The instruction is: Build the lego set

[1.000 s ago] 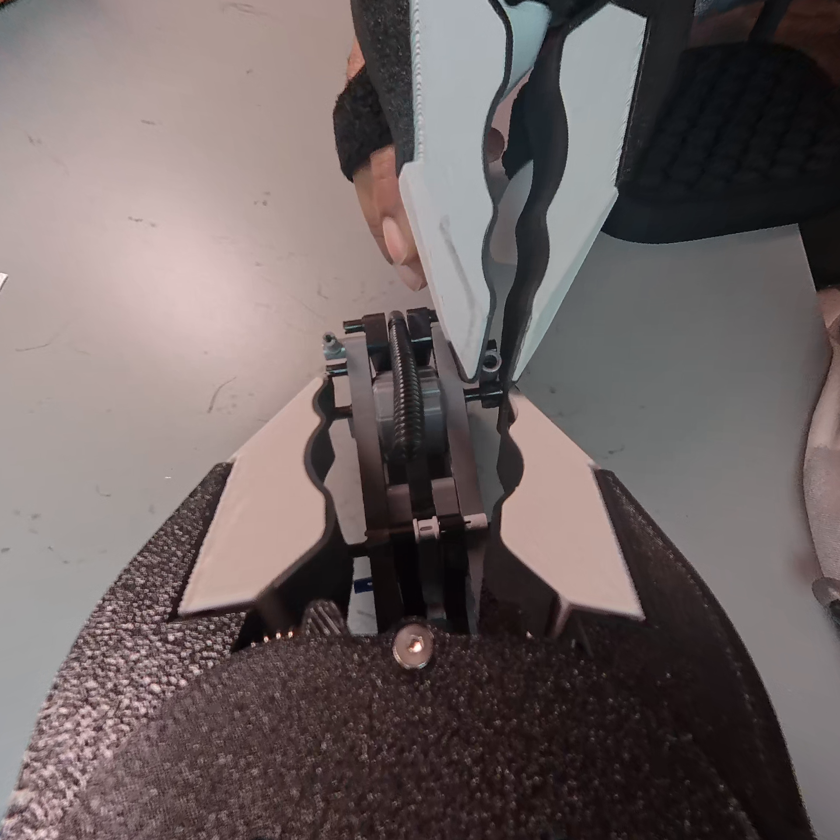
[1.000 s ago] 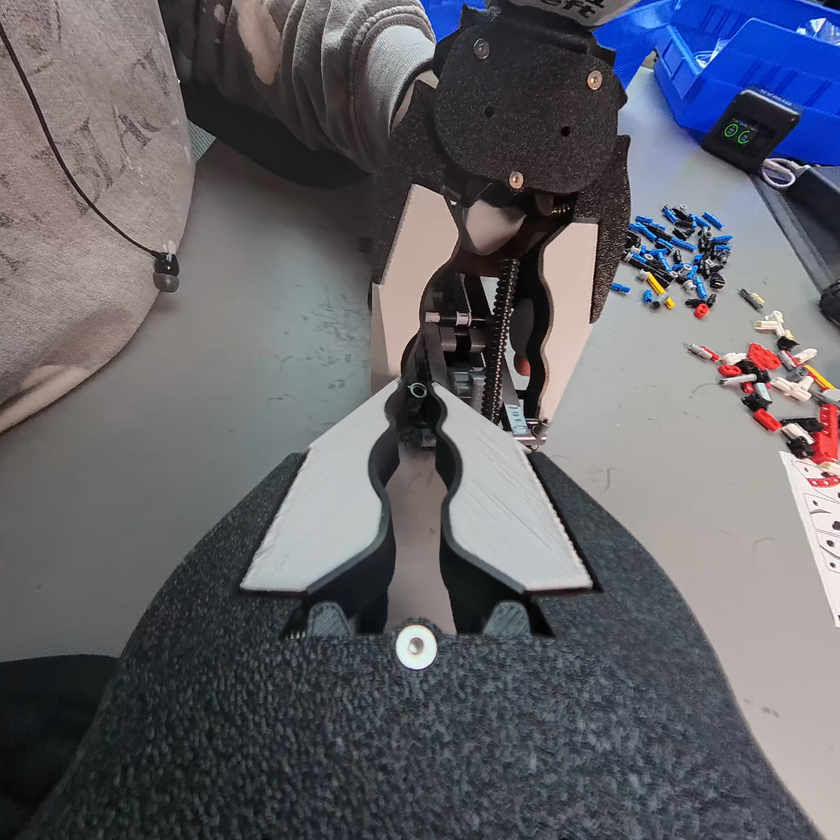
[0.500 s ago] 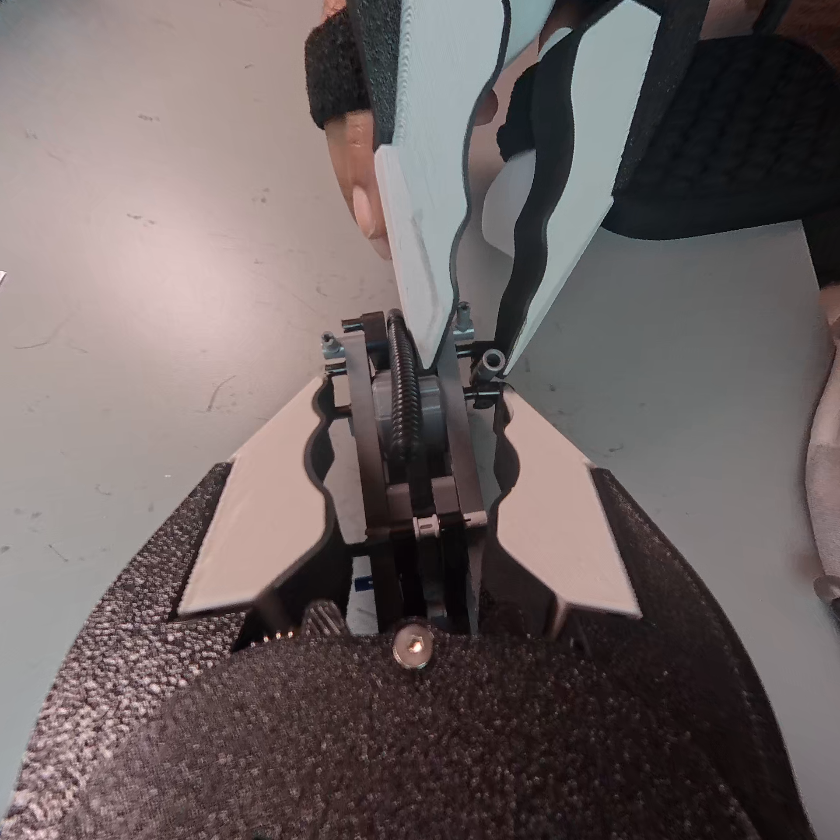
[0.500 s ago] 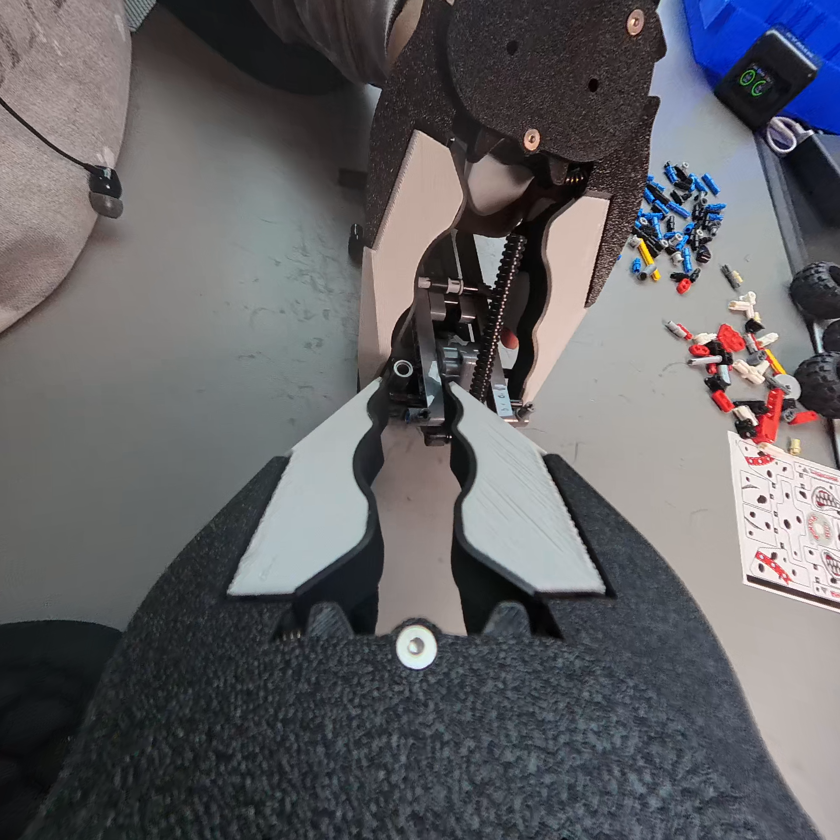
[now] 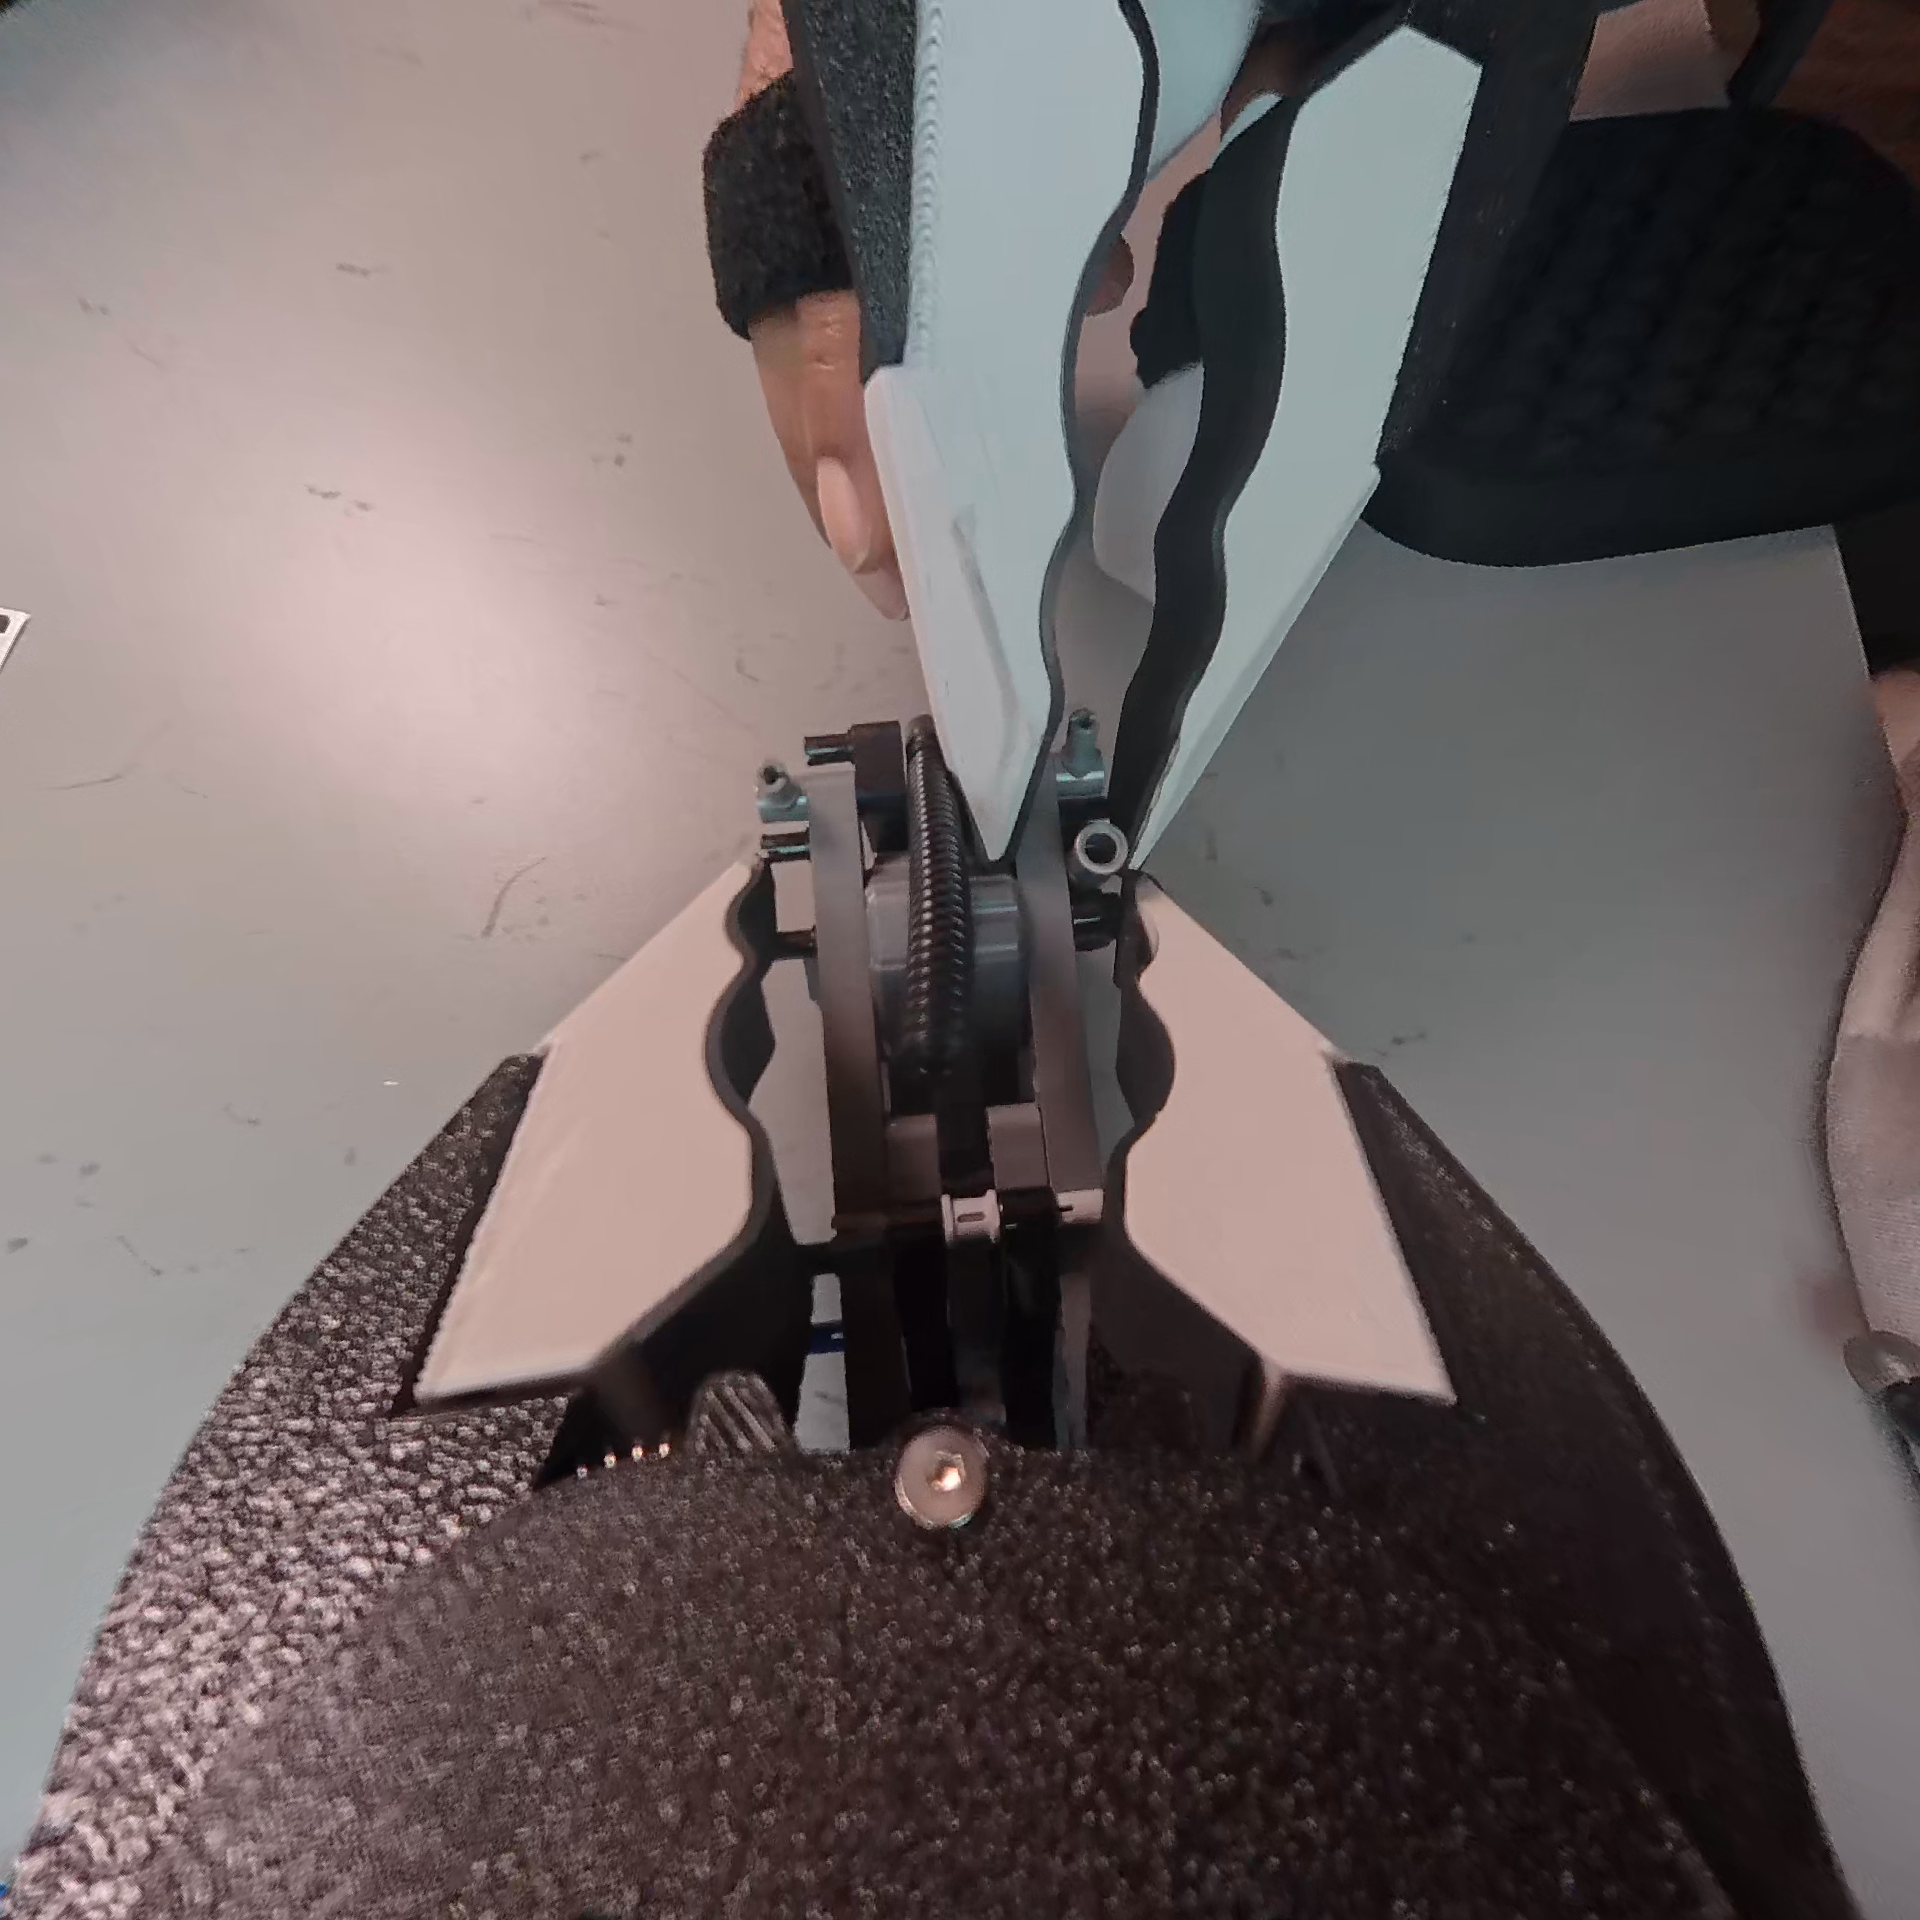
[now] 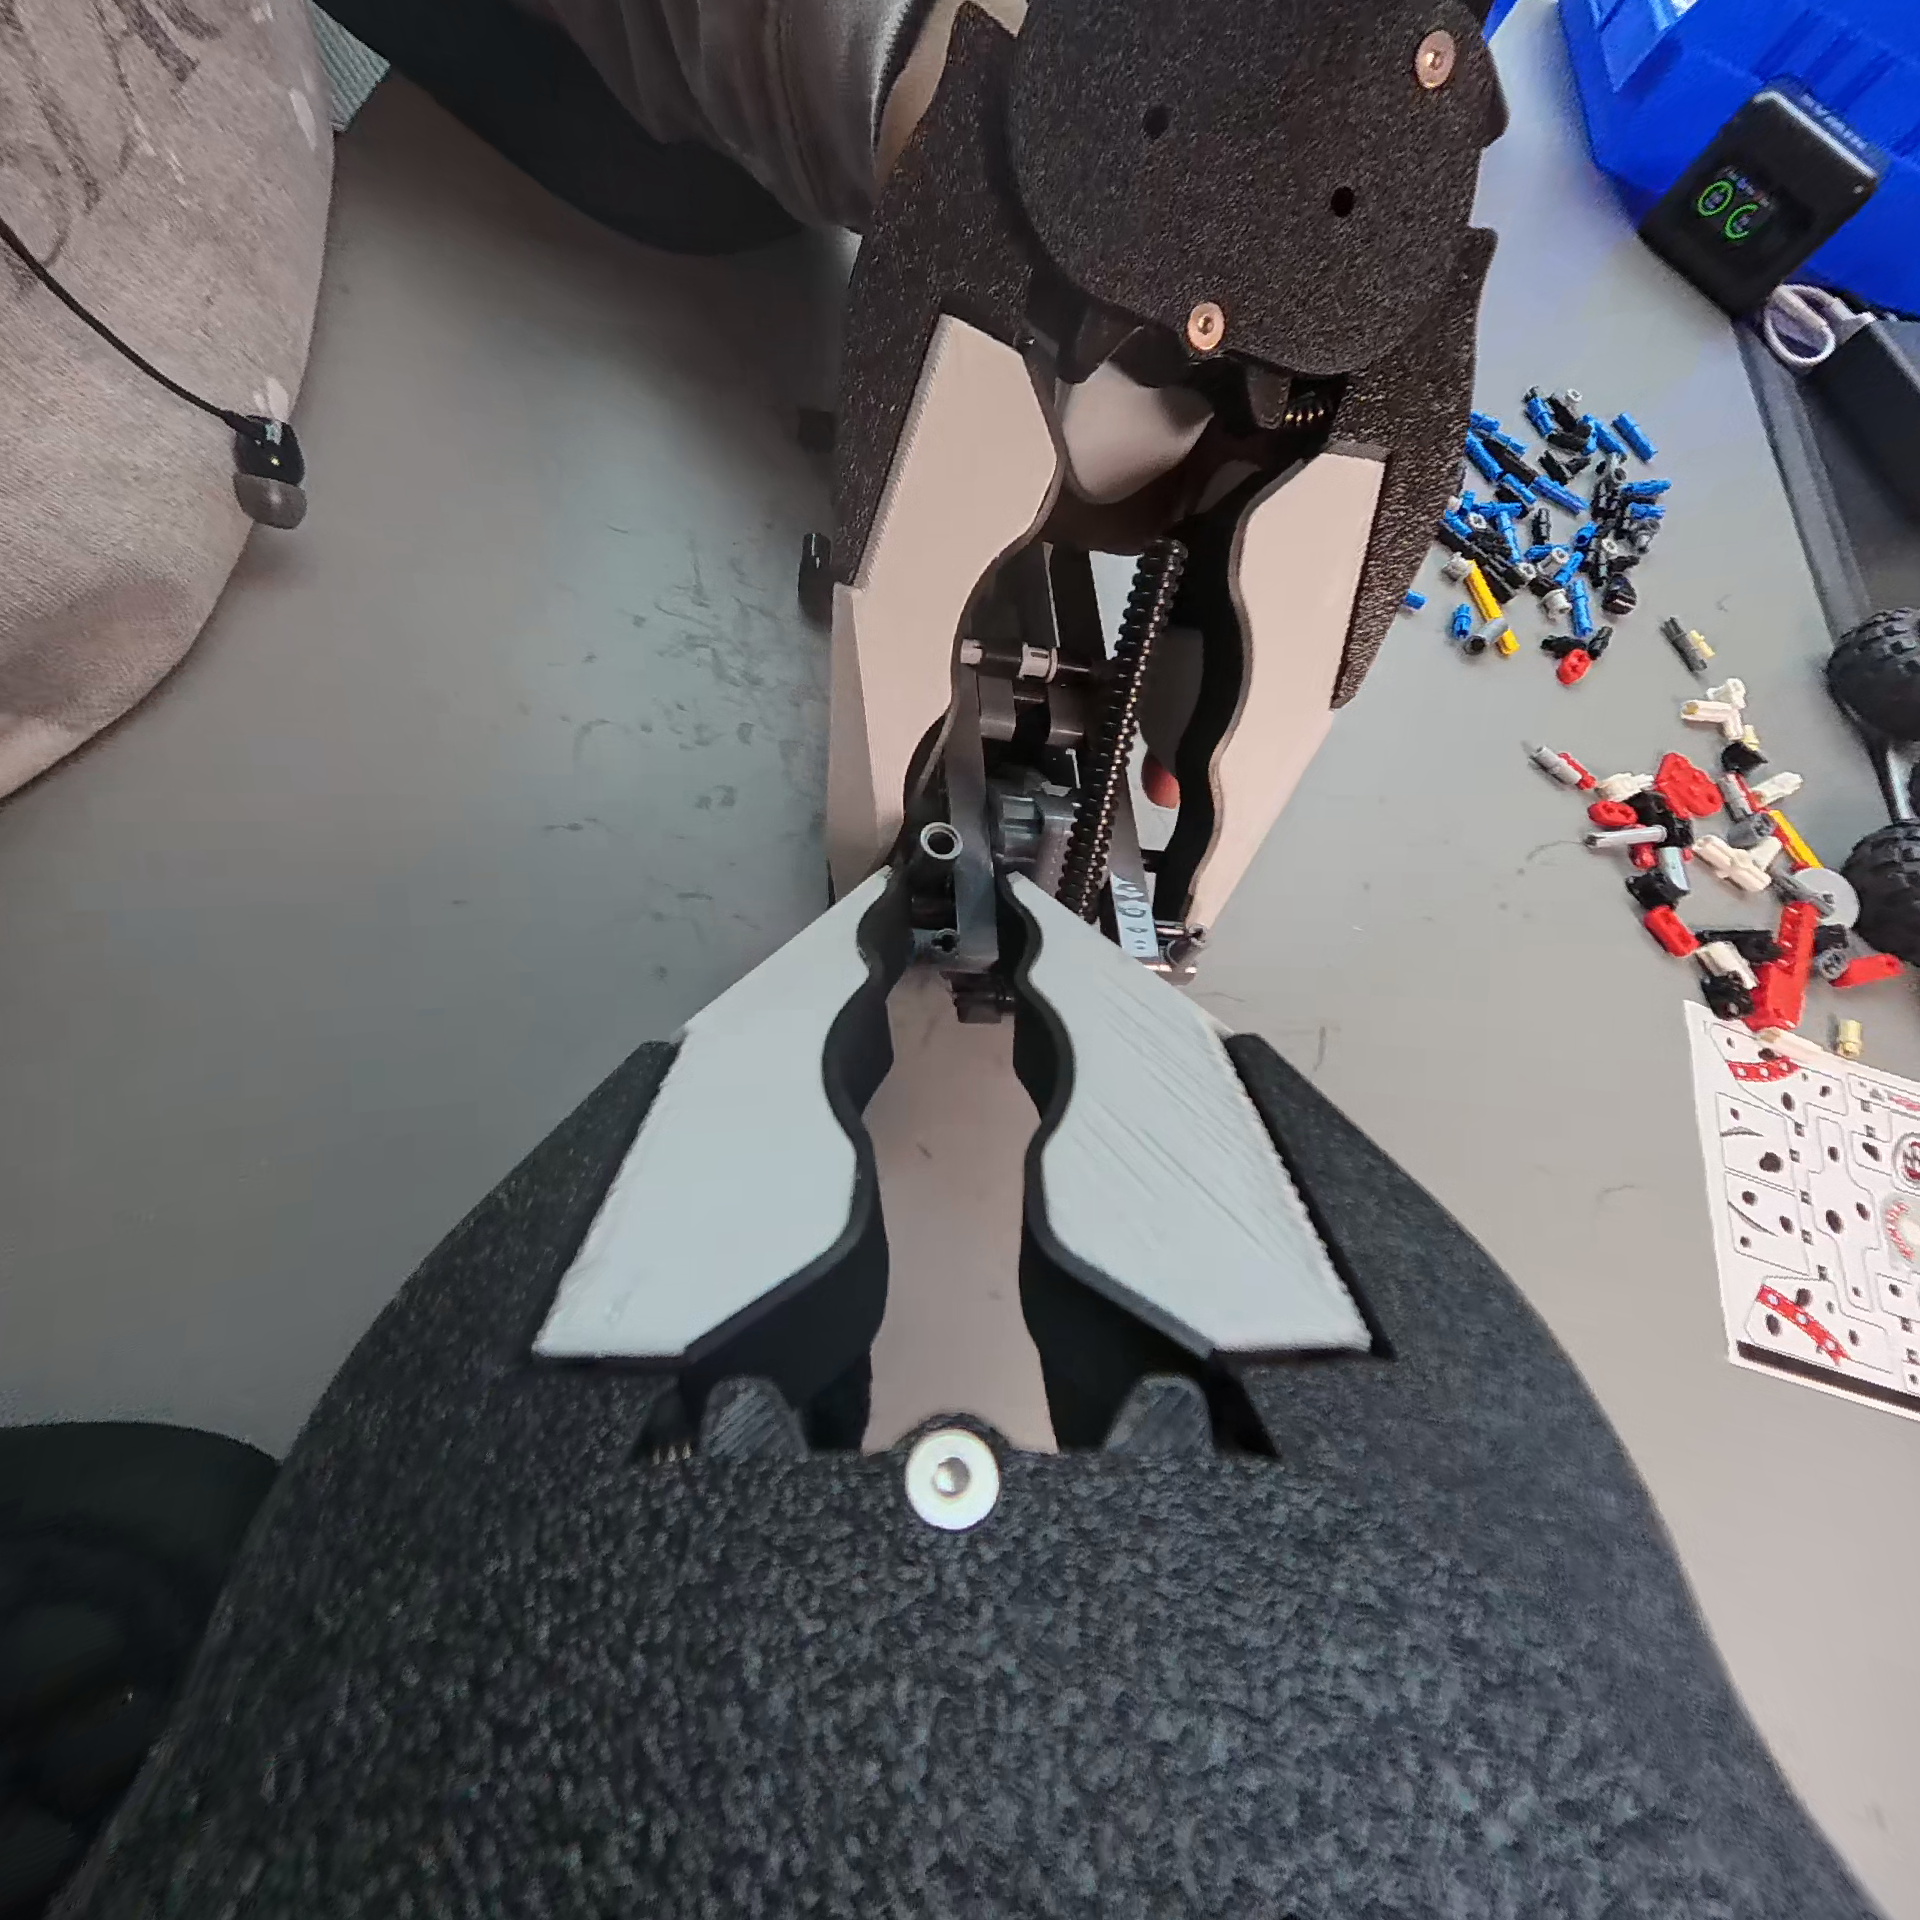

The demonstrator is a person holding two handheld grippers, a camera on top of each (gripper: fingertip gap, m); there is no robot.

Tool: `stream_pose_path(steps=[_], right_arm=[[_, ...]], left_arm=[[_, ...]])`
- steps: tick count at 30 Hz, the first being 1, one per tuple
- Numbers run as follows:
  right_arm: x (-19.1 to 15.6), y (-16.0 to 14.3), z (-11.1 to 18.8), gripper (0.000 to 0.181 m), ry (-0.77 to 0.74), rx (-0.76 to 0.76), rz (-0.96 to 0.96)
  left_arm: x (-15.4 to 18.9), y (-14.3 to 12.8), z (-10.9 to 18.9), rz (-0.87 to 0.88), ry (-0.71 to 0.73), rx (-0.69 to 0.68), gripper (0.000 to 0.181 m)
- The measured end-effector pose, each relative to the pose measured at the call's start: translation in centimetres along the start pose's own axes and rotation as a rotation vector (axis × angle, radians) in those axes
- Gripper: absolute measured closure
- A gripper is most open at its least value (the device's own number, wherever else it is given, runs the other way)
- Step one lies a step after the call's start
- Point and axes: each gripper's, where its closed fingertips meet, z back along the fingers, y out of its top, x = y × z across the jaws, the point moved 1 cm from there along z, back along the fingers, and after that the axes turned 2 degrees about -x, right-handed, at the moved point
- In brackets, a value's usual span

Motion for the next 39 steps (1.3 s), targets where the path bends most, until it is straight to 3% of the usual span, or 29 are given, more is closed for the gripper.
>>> stream_pose_path(steps=[6, 11, 19, 21, 25, 33, 35, 39], right_arm=[[-0.7, 1.0, 1.5, 0.156, -0.032, 0.075, -0.079], [0.5, 0.2, 2.7, 0.133, -0.122, 0.105, -0.191], [1.7, -0.9, -0.1, 0.098, -0.081, 0.044, -0.277], [2.1, -1.1, -0.9, 0.097, -0.069, 0.019, -0.261], [2.2, -0.9, -1.4, 0.118, -0.054, 0.023, -0.226], [1.9, -0.9, -1.2, 0.119, -0.085, 0.01, -0.211], [1.9, -0.9, -1.2, 0.119, -0.1, 0.001, -0.218], [2.3, -1.2, -0.9, 0.118, -0.146, -0.006, -0.257]], left_arm=[[0.0, 0.1, 0.1, -0.023, 0.005, -0.004, 0.112], [0.0, 0.6, 1.6, -0.034, -0.004, 0.015, 0.098], [0.0, -1.6, 2.1, 0.045, 0.006, -0.078, 0.1], [0.2, -1.7, 1.9, 0.057, 0.008, -0.075, 0.104], [0.1, -1.6, 1.8, 0.062, 0.025, -0.05, 0.133], [0.4, -1.5, 1.7, 0.035, 0.026, -0.044, 0.132], [0.6, -1.4, 1.8, 0.026, 0.01, -0.038, 0.122], [-1.0, -1.2, 4.4, 0.006, 0.098, -0.021, 0.118]])
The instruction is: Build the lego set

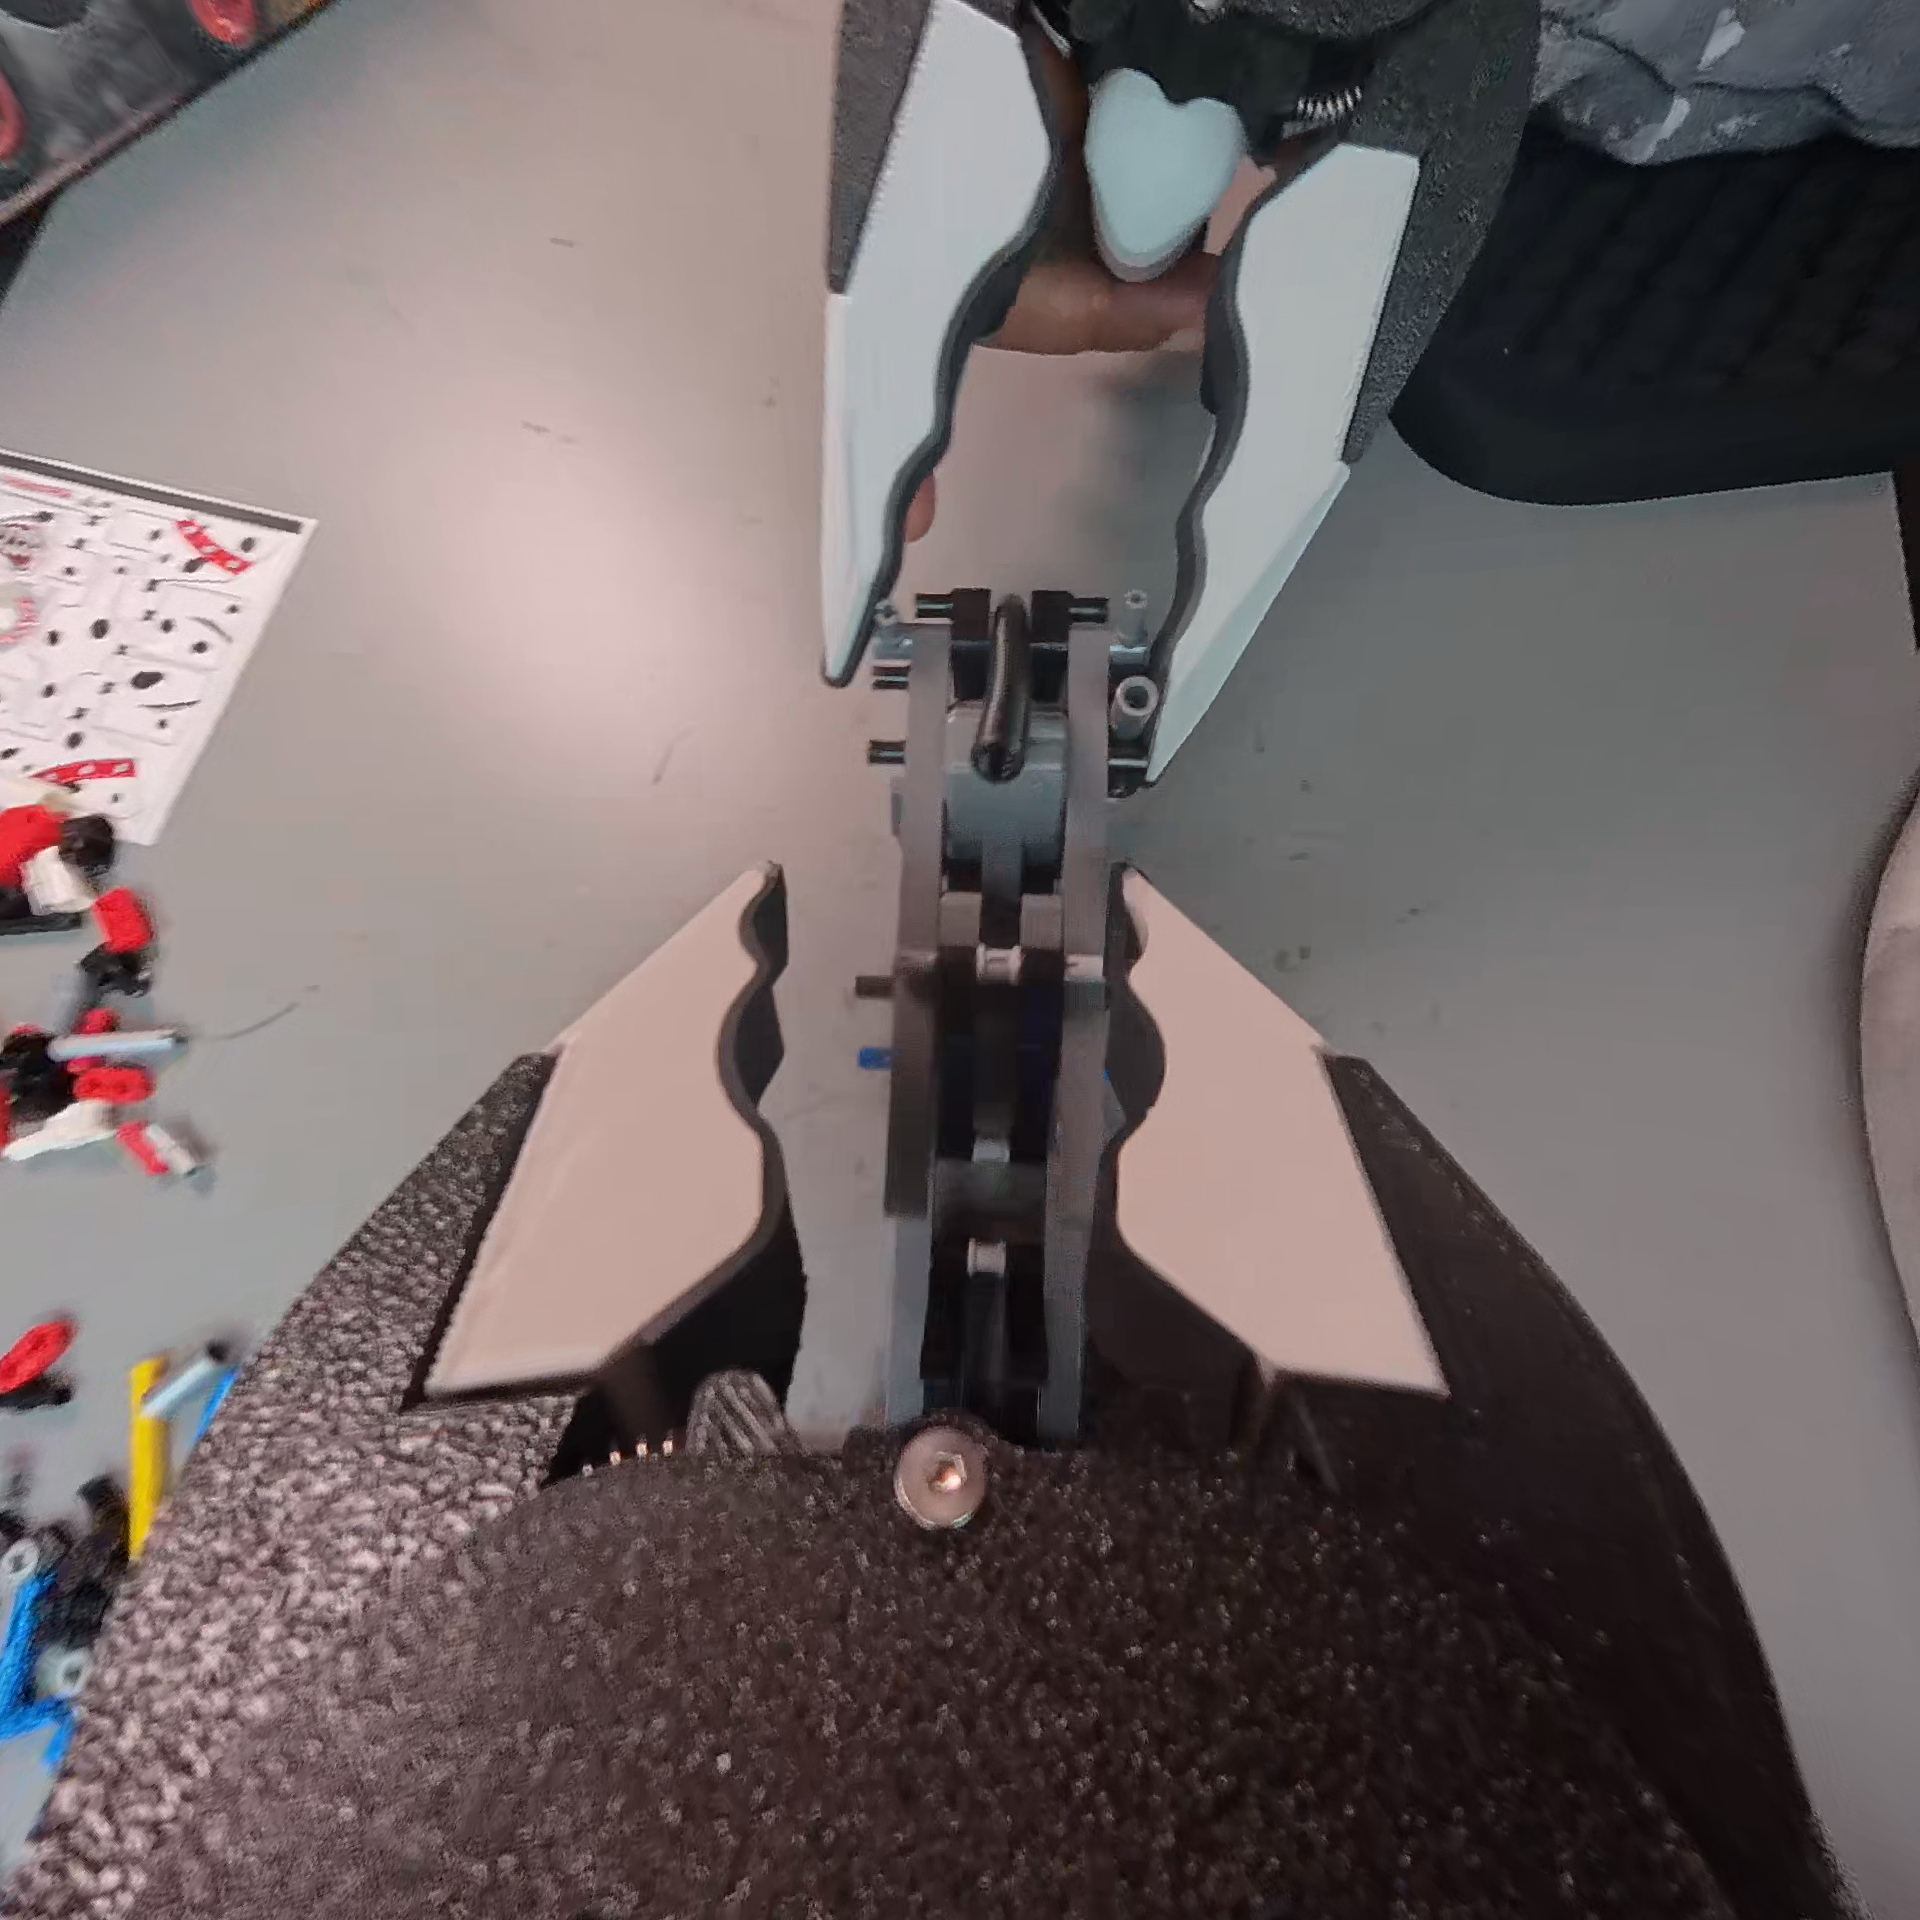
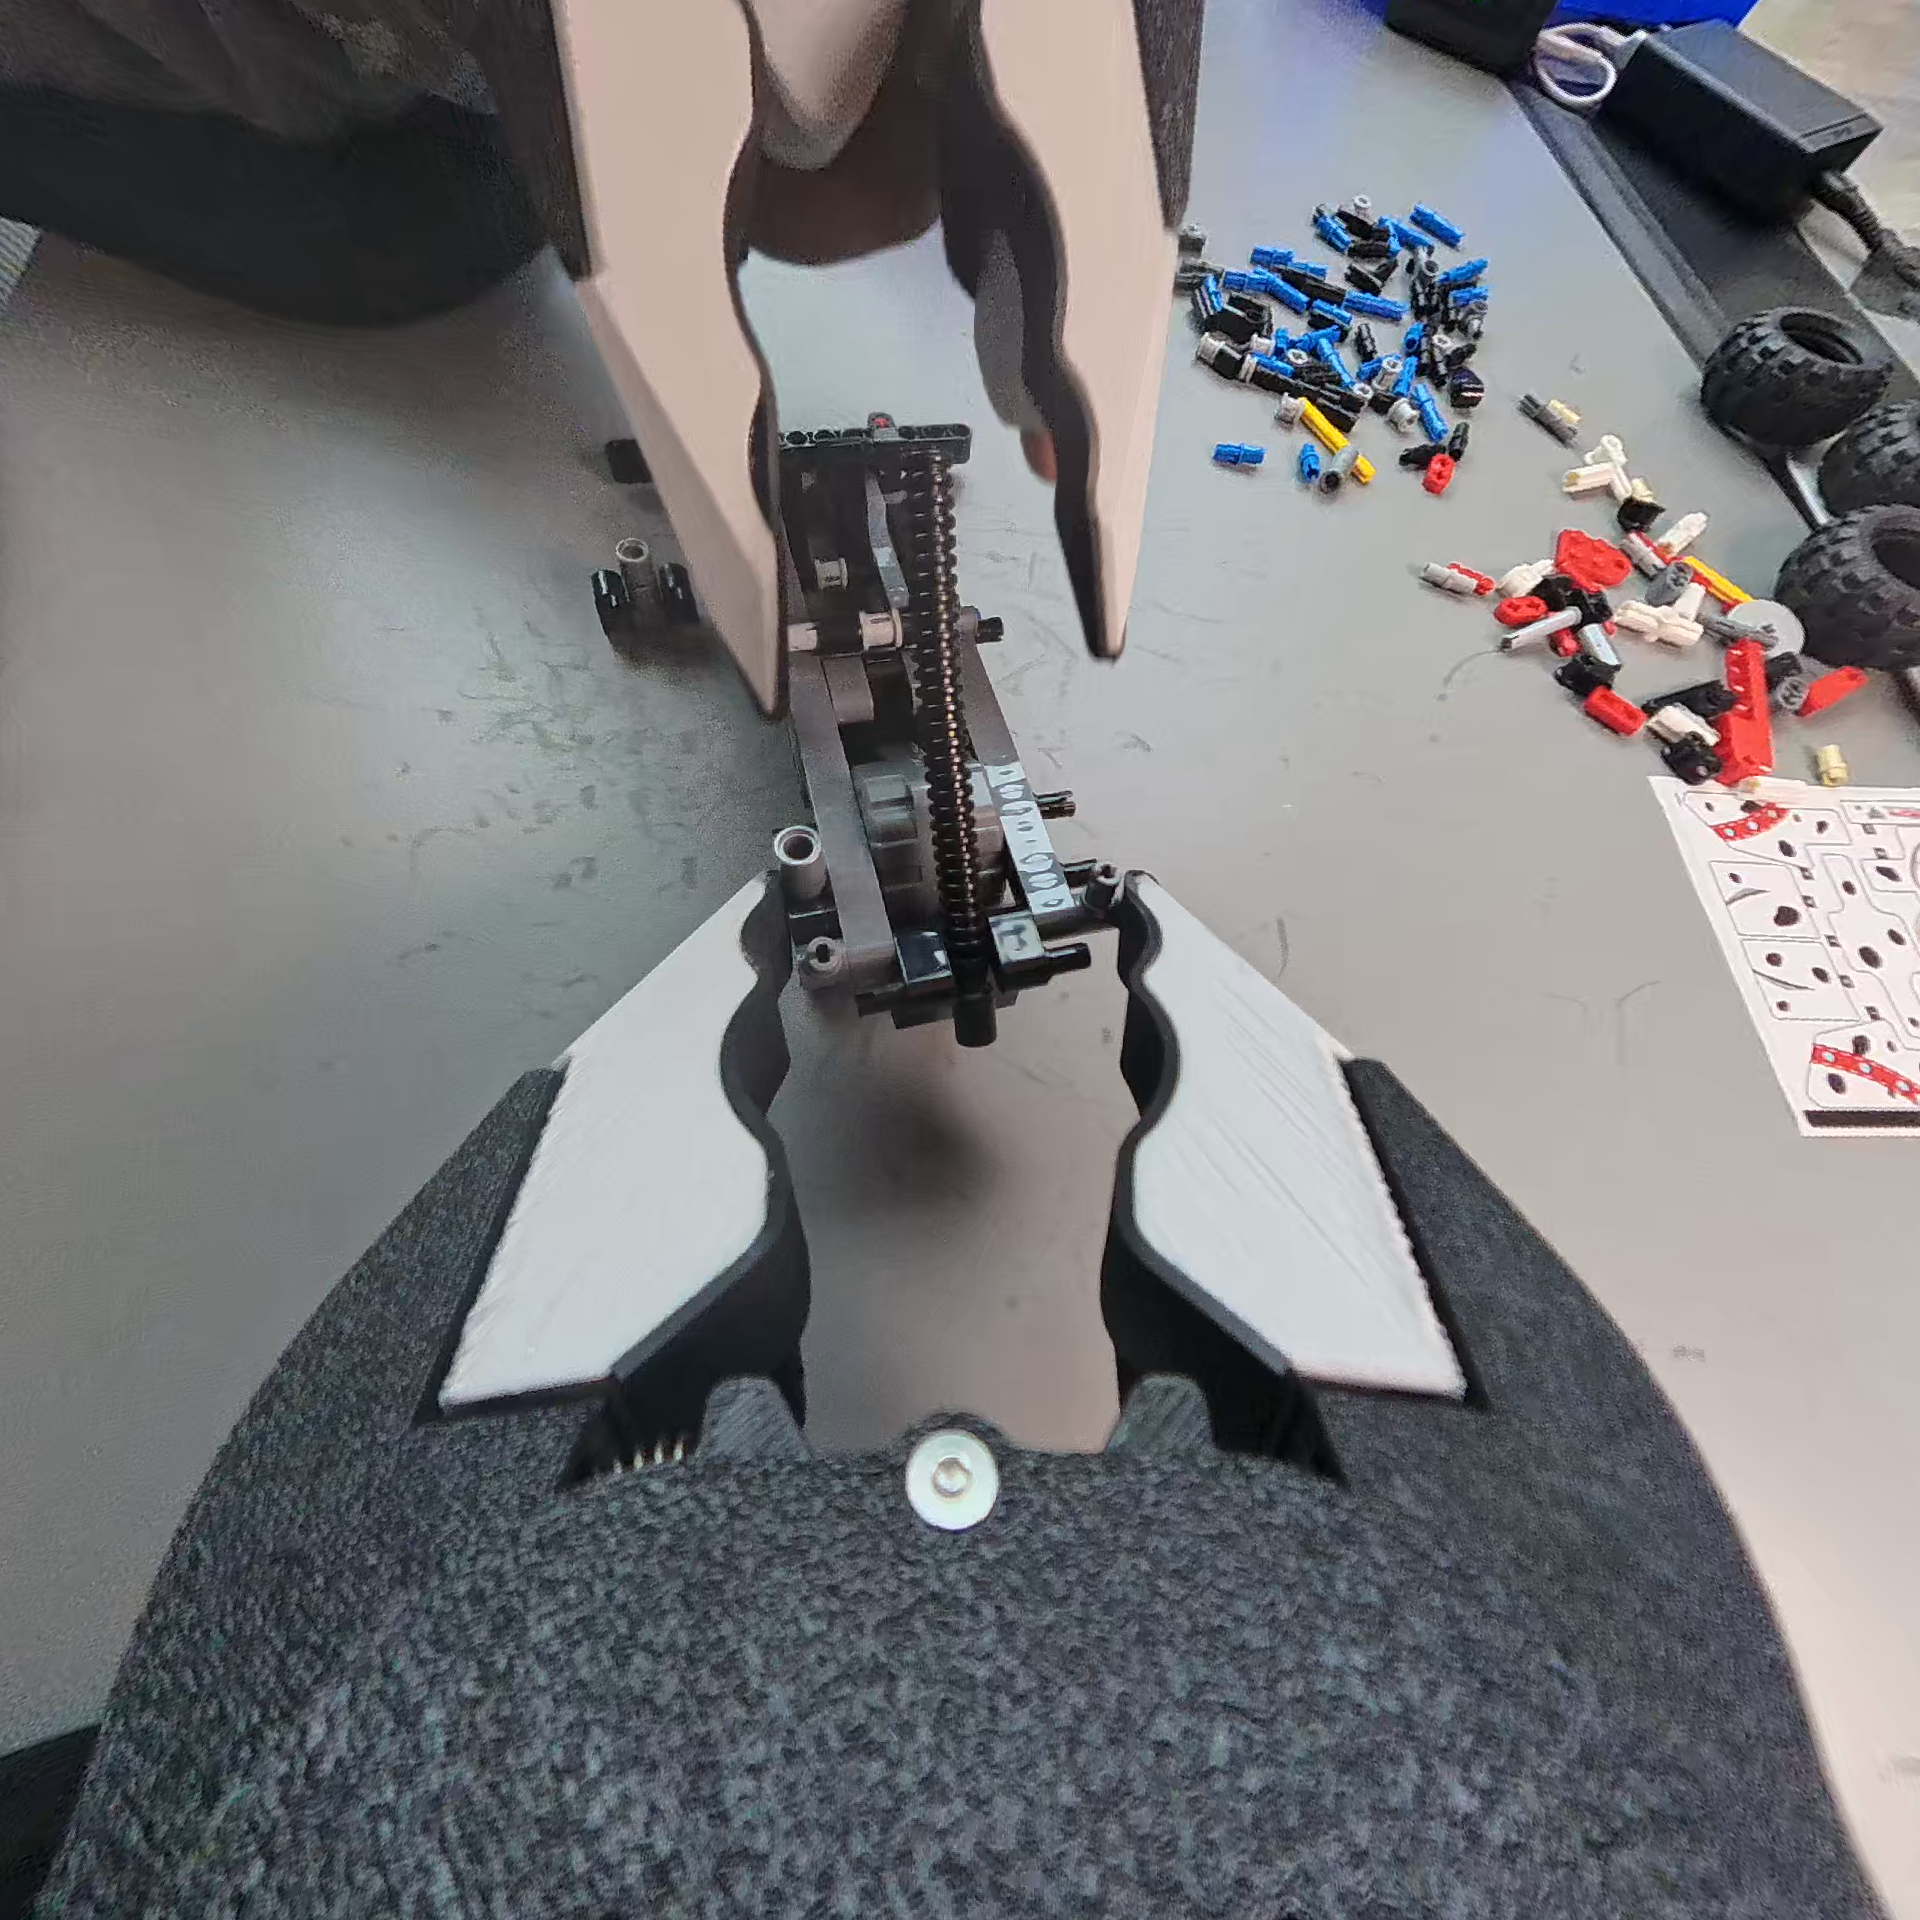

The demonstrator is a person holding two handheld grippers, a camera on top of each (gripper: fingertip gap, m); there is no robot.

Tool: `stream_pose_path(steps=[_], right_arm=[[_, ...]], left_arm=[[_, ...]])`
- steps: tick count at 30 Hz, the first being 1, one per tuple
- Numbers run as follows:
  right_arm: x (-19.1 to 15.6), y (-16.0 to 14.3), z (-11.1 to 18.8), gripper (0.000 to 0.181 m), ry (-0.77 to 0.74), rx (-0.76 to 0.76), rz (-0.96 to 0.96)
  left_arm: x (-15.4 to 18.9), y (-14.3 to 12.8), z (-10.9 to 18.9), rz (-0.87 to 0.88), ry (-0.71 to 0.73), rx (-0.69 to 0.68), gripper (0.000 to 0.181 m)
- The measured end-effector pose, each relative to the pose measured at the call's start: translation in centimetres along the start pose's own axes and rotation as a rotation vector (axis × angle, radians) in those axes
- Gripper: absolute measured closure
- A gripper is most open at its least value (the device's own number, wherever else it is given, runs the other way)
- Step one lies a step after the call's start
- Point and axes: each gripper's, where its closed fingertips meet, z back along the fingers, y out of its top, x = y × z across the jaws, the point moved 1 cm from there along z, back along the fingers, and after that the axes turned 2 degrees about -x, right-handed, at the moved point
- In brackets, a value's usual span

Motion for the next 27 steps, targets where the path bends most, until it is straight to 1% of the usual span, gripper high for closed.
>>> stream_pose_path(steps=[1, 3, 4, 6, 8, 11, 14, 16, 18, 19, 20, 23, 25, 27], right_arm=[[0.1, 0.0, 0.1, 0.117, -0.012, 0.003, -0.01], [0.1, 0.2, 0.5, 0.104, -0.038, 0.011, -0.012], [0.0, 0.3, 1.0, 0.103, -0.043, 0.014, -0.017], [0.0, 0.6, 2.1, 0.103, -0.076, 0.023, -0.025], [-0.3, 0.7, 3.3, 0.104, -0.117, 0.028, -0.035], [-1.1, 0.7, 4.6, 0.111, -0.193, 0.03, -0.057], [-2.4, 0.3, 4.5, 0.113, -0.256, -0.004, -0.071], [-3.1, -0.2, 4.1, 0.111, -0.284, -0.024, -0.086], [-3.4, -0.7, 3.8, 0.11, -0.293, -0.025, -0.105], [-3.4, -0.9, 3.8, 0.11, -0.295, -0.025, -0.113], [-3.1, -1.0, 3.8, 0.109, -0.294, -0.02, -0.13], [-1.9, -0.3, 4.4, 0.11, -0.31, 0.018, -0.128], [-1.4, 0.7, 4.7, 0.11, -0.298, 0.036, -0.099], [-1.9, 3.4, 5.1, 0.12, -0.217, 0.141, -0.077]], left_arm=[[-0.6, 0.0, 1.1, 0.01, 0.022, 0.013, 0.119], [-1.3, -0.3, 3.4, 0.041, 0.058, 0.048, 0.121], [-1.2, -0.6, 4.5, 0.052, 0.064, 0.06, 0.124], [0.4, -1.7, 6.4, 0.042, 0.038, 0.07, 0.136], [3.2, -3.1, 7.1, 0.023, -0.013, 0.059, 0.15], [5.8, -5.5, 6.2, 0.024, -0.013, 0.008, 0.145], [6.1, -6.9, 4.8, 0.031, 0.014, -0.042, 0.141], [6.2, -7.1, 3.7, 0.049, 0.004, -0.079, 0.139], [5.8, -7.4, 2.7, 0.047, 0.021, -0.133, 0.14], [5.7, -7.6, 2.3, 0.032, 0.037, -0.163, 0.15], [5.5, -7.5, 2.1, 0.003, 0.056, -0.183, 0.155], [5.7, -6.9, 2.2, -0.058, 0.061, -0.185, 0.155], [6.0, -5.6, 3.2, -0.072, 0.013, -0.097, 0.155], [5.9, -3.1, 5.3, -0.112, -0.045, 0.076, 0.155]])
